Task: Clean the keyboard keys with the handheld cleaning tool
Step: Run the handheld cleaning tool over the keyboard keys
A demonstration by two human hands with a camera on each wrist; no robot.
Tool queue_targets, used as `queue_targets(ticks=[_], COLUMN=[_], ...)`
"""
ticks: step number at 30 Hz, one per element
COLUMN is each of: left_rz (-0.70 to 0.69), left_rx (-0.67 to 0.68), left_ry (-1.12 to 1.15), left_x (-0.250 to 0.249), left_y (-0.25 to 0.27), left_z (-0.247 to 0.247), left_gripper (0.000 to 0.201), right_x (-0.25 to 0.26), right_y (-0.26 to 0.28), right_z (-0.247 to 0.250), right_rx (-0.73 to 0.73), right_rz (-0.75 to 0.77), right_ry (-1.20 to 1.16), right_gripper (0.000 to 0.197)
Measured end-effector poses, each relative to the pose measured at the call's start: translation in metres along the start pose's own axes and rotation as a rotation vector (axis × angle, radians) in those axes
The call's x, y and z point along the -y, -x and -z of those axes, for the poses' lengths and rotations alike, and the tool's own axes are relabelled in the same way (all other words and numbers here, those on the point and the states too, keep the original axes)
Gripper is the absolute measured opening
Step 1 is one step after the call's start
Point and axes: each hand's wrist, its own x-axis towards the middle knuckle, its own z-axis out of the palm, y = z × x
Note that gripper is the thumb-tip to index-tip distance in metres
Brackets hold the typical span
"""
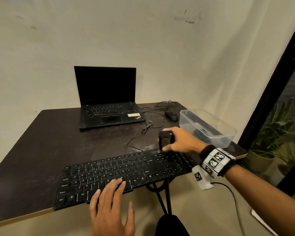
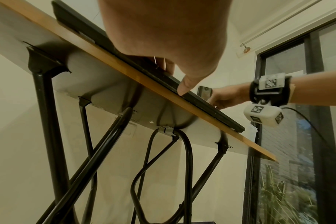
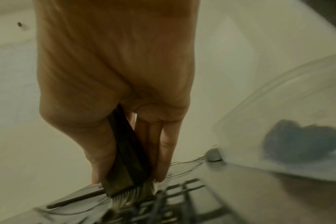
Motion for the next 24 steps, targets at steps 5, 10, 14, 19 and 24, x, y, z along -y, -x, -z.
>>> queue_targets(ticks=[5,10,14,19,24], left_rz=[0.005,0.003,-0.001,-0.010,-0.007], left_rx=[-0.001,-0.004,-0.021,-0.018,-0.049], left_ry=[-0.005,-0.017,-0.023,-0.021,0.005], left_x=[-0.002,-0.001,-0.001,0.003,0.000], left_y=[-0.001,-0.001,-0.002,0.000,0.001], left_z=[-0.002,-0.002,-0.003,-0.002,-0.004], left_gripper=[0.055,0.054,0.054,0.055,0.053], right_x=[-0.043,-0.026,0.008,-0.011,-0.044], right_y=[0.026,0.016,0.003,0.003,0.023], right_z=[0.025,0.013,-0.015,-0.005,0.002], right_rx=[-0.106,-0.122,-0.022,-0.123,-0.270], right_rz=[-0.090,-0.060,0.056,-0.039,-0.178], right_ry=[-0.105,-0.144,-0.100,-0.078,-0.107], right_gripper=[0.033,0.032,0.030,0.037,0.033])
